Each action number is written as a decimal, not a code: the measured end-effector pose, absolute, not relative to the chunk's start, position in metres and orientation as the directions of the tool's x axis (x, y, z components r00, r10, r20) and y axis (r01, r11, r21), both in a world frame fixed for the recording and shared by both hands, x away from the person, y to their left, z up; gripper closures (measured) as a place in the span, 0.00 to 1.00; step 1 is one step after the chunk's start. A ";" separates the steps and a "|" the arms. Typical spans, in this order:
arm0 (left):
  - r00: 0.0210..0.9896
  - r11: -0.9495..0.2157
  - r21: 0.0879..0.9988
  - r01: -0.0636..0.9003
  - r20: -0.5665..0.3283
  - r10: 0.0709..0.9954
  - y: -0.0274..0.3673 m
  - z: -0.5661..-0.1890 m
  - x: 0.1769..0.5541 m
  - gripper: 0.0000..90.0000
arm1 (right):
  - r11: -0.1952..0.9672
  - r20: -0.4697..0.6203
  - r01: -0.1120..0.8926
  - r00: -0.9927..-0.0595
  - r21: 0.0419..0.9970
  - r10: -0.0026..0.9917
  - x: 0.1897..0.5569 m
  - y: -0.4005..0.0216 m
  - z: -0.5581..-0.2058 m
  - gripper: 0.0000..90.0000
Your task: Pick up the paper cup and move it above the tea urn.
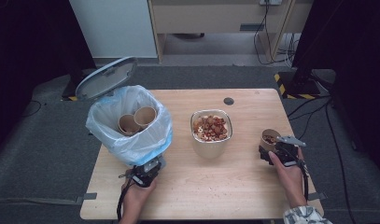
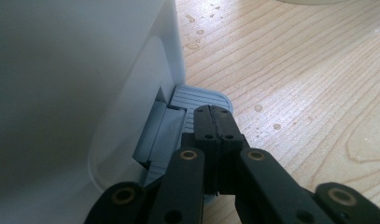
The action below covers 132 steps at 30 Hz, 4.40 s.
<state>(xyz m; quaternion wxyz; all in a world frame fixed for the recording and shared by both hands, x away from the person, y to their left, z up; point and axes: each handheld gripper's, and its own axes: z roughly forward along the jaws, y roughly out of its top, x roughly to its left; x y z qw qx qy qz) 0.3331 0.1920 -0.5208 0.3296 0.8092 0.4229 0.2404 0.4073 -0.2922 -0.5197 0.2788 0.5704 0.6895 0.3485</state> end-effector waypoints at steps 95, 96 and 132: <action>0.531 -0.429 0.736 0.523 0.113 0.840 0.192 -0.521 0.333 0.99 | 0.397 -0.194 0.340 -0.501 0.852 0.844 0.453 -0.230 -0.385 0.41; 0.531 -0.429 0.736 0.523 0.113 0.840 0.192 -0.521 0.333 0.99 | 0.397 -0.194 0.340 -0.501 0.852 0.844 0.453 -0.230 -0.385 0.41; 0.531 -0.436 0.735 0.519 0.121 0.838 0.191 -0.521 0.332 0.99 | 0.518 -0.320 0.198 -0.592 0.832 0.740 0.480 -0.209 -0.335 0.41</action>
